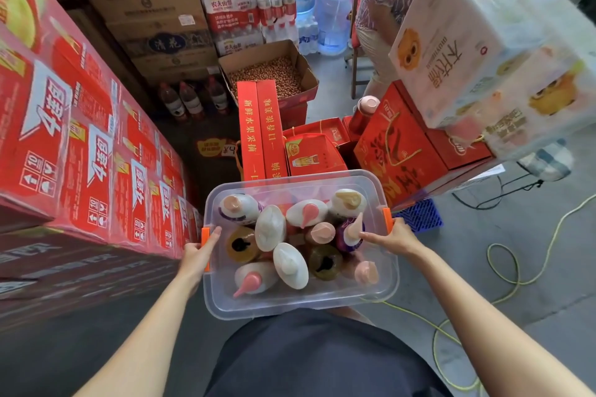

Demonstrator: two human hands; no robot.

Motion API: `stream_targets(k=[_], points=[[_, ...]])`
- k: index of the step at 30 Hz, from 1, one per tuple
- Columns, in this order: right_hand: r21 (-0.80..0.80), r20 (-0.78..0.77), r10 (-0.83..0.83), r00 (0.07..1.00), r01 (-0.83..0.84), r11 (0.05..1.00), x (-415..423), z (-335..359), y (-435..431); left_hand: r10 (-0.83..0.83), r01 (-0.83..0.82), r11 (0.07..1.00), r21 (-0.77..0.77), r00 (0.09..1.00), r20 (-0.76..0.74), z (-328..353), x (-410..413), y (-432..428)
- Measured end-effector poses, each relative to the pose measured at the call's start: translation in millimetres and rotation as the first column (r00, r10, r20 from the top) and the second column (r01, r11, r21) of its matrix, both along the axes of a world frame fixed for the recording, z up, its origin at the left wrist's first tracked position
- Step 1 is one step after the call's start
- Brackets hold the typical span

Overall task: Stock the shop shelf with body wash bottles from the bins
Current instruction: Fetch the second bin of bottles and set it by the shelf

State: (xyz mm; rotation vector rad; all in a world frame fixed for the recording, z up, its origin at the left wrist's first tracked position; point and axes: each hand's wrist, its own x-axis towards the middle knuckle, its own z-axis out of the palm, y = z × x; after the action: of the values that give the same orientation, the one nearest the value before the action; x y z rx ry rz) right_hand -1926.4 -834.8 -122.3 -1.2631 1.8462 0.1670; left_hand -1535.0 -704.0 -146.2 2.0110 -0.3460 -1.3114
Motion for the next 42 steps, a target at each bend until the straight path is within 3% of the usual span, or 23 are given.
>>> stream_targets(k=[6, 13, 21, 27, 34, 42], points=[[-0.045, 0.076, -0.032, 0.997, 0.035, 0.998, 10.4, 17.4, 7.8, -0.038, 0.038, 0.999, 0.009, 0.999, -0.002, 7.9, -1.2, 1.0], [-0.06, 0.115, -0.071, 0.991, 0.079, 0.995, 15.5, 14.6, 14.4, -0.187, 0.191, 0.98, 0.056, 0.98, -0.068, 11.6, 10.1, -0.8], [-0.07, 0.099, -0.064, 0.993, 0.072, 0.995, 3.6, -4.0, 16.3, 0.119, -0.12, 0.993, 0.0, 0.983, -0.139, 16.0, -6.2, 20.3], [-0.079, 0.11, -0.015, 0.994, 0.024, 0.997, -2.7, -4.3, 25.0, 0.215, -0.209, 0.976, 0.056, 0.968, -0.131, 11.1, -21.9, 53.9], [-0.03, 0.044, 0.176, 0.983, -0.174, 0.984, -16.7, 0.3, 28.6, 0.353, -0.342, 0.934, 0.102, 0.927, -0.125, -2.7, -52.0, 121.5], [-0.011, 0.051, 0.437, 0.898, -0.437, 0.9, -35.2, 24.1, 67.7, 0.546, -0.526, 0.835, 0.161, 0.828, -0.126, -25.6, -135.0, 239.9]])
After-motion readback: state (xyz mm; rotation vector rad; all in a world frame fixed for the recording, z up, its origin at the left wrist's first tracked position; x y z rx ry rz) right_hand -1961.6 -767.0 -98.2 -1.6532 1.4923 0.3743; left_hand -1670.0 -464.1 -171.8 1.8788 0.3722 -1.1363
